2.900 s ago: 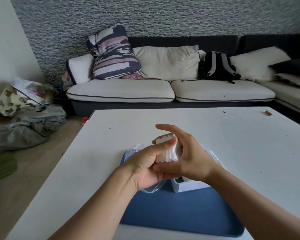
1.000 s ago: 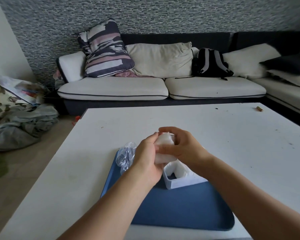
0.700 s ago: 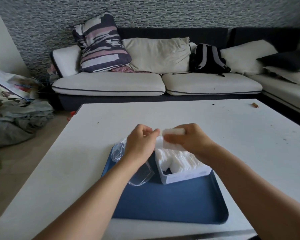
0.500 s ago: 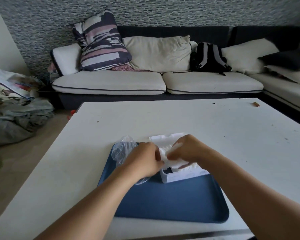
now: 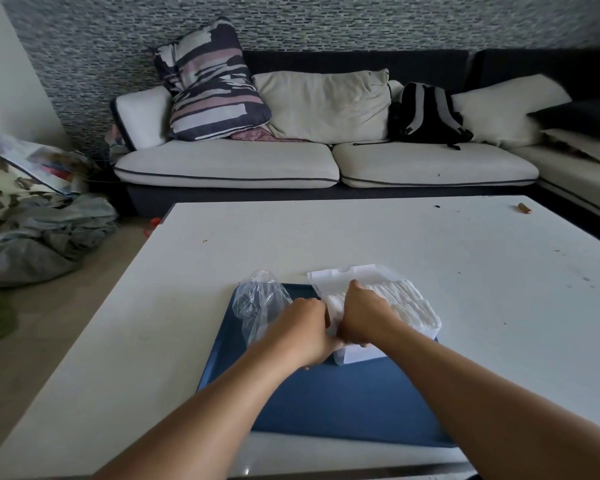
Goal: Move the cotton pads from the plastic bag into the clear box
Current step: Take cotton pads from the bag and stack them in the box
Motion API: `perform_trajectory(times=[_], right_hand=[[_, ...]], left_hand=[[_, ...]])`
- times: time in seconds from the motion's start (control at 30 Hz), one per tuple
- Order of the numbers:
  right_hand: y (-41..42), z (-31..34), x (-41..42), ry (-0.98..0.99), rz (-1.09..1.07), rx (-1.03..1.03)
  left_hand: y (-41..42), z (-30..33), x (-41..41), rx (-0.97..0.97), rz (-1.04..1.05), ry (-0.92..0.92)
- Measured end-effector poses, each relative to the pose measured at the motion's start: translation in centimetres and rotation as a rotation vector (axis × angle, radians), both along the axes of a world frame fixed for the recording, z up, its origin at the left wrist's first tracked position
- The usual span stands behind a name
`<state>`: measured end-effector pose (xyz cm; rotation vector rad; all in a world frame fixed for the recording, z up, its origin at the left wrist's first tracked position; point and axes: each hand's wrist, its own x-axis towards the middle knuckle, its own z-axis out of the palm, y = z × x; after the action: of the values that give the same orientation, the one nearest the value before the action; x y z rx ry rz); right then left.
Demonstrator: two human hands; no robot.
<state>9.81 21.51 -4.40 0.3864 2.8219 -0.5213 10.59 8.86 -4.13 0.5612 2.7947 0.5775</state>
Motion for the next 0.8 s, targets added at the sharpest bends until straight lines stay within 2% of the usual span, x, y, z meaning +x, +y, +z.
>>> perform_trajectory(times=[0.17, 0.27, 0.3, 0.4, 0.43, 0.57, 0.67, 0.8], right_hand=[[-0.4, -0.3, -0.4, -0.070, 0.043, -0.033], [0.5, 2.0, -0.1, -0.246, 0.048, -0.250], [0.7, 2.9, 0.2, -0.235, 0.057, -0.253], [1.1, 3.9, 1.2, 0.024, 0.117, -0.017], [0.9, 3.8, 1.4, 0.054, 0.127, 0.021], [0.7, 3.7, 1.6, 0.010, 0.112, -0.041], [0.3, 3.2, 1.7, -0.016, 0.120, 0.005], [-0.7, 1.3, 0.7, -0.059, 0.117, -0.070]], left_hand=[[0.2, 0.1, 0.5, 0.036, -0.001, -0.012], [0.2, 0.5, 0.6, 0.035, 0.005, -0.037], [0.1, 0.5, 0.6, 0.045, 0.025, -0.066], [0.2, 0.5, 0.3, 0.053, 0.066, -0.134], [0.3, 0.6, 0.3, 0.067, 0.091, -0.157], [0.6, 0.6, 0.6, 0.080, 0.135, -0.206], [0.8, 0.9, 0.8, 0.100, 0.147, -0.215], [0.9, 1.3, 0.5, 0.038, 0.154, -0.169]])
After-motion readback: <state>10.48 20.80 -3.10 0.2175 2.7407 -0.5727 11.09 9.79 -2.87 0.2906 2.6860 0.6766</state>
